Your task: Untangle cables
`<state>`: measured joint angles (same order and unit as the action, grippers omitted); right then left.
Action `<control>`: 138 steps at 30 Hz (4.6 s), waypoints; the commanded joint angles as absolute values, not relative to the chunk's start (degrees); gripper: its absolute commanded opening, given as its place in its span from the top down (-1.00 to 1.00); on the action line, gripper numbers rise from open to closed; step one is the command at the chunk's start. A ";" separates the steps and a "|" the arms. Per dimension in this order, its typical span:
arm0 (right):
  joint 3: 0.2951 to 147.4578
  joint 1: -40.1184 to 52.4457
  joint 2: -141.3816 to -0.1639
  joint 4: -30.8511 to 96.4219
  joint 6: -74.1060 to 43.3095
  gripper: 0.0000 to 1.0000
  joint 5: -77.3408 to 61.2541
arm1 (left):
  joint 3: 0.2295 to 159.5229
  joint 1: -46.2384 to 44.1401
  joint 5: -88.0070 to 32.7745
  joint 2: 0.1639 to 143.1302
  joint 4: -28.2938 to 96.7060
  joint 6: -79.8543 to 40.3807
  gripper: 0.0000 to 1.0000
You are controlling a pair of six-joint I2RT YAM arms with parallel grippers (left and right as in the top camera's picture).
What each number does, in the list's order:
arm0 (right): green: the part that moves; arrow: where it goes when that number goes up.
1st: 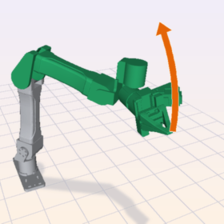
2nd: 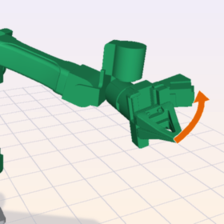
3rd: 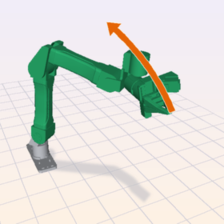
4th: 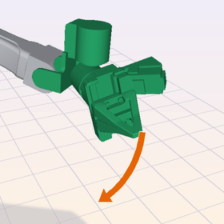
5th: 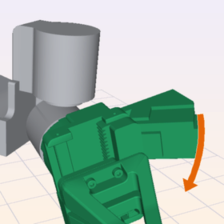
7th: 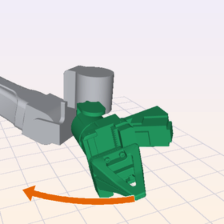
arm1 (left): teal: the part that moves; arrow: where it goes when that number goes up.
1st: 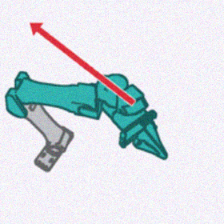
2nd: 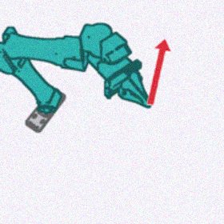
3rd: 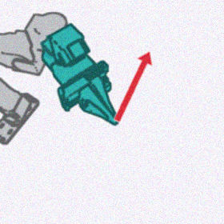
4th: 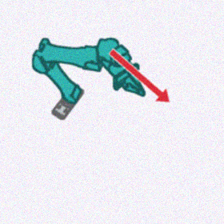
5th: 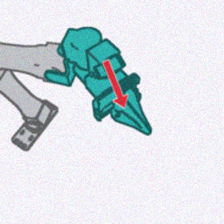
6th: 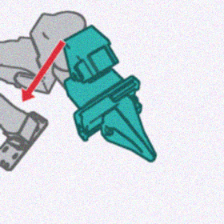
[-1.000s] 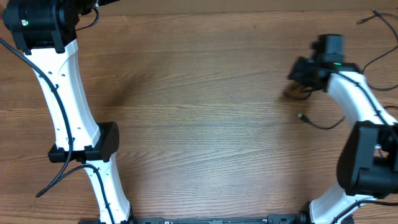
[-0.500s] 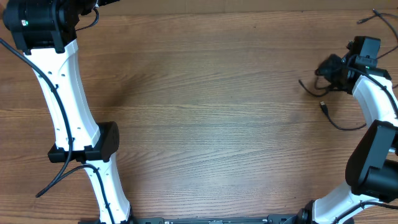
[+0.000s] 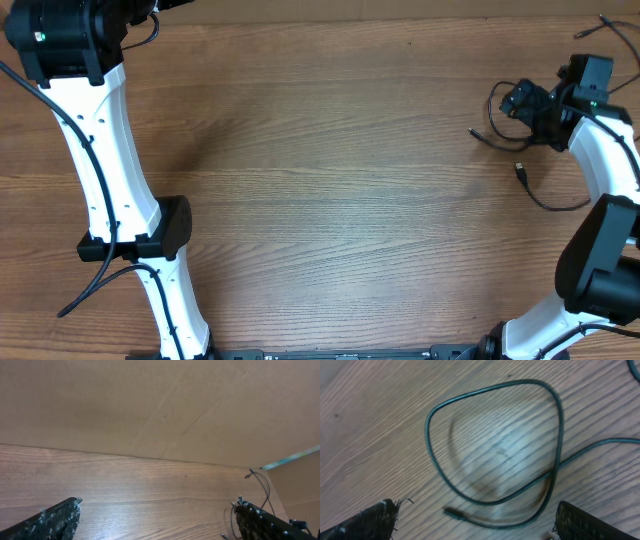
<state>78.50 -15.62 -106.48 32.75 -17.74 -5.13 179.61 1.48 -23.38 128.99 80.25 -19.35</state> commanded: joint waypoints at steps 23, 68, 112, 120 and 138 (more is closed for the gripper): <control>92.97 -13.19 -105.86 33.93 -15.00 -0.99 -10.83 | 179.78 -66.98 79.05 106.56 96.79 -4.95 -0.99; 92.97 -6.92 -105.89 35.68 -14.76 -0.99 -13.39 | 179.61 -32.03 32.97 117.40 76.27 12.86 -0.99; 92.97 -6.44 -105.89 50.02 -12.08 -1.00 -21.39 | 124.64 -41.58 50.46 80.20 72.64 17.47 -0.98; 92.99 -5.37 -105.89 47.13 -5.67 -1.00 -26.44 | 124.64 -41.23 55.88 85.73 67.22 20.80 -0.99; 93.10 -5.37 -105.89 32.80 -5.91 -1.00 -26.48 | 132.05 -31.66 17.56 88.60 64.20 19.27 -0.99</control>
<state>91.55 -5.30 -106.48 33.43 -6.33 -25.74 127.83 -34.59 31.09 88.95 65.12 21.21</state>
